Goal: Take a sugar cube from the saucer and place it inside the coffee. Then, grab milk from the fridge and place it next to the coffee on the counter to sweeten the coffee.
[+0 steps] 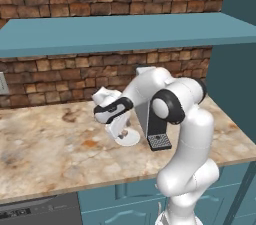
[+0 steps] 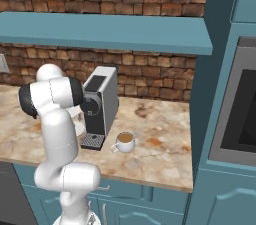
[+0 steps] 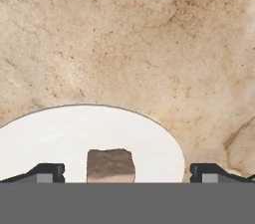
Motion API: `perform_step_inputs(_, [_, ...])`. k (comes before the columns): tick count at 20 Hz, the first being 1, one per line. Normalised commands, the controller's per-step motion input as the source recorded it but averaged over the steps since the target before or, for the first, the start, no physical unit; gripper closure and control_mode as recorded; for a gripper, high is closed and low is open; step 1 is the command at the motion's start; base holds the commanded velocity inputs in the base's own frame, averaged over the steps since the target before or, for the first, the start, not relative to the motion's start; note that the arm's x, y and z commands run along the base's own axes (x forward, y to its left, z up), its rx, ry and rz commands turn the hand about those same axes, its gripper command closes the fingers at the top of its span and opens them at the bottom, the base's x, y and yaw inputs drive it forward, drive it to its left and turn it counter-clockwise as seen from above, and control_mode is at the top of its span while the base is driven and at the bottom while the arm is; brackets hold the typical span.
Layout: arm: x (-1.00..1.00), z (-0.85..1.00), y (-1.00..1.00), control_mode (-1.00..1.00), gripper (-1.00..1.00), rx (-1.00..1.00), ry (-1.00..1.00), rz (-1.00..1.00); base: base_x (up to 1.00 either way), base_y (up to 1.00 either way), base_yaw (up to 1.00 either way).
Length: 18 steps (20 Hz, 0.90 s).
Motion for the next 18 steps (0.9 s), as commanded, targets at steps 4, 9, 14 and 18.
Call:
perform_step_inputs(4, [-0.13, -0.06, -0.09, -1.0, -1.0, 0.0, 0.0, -0.07, 0.0, 0.0, 0.0])
perform_step_inputs(9, [0.0, -0.13, 0.0, -1.0, 1.0, 0.0, 0.0, -0.04, 0.0, 0.0, 0.0])
perform_step_inputs(14, [0.1, -0.07, 0.0, -1.0, 1.0, 0.0, 0.0, -0.02, 0.0, 0.0, 0.0])
perform_step_inputs(18, [0.03, -0.01, 0.0, -1.0, 1.0, 0.0, 0.0, -0.02, 0.0, 0.0, 0.0])
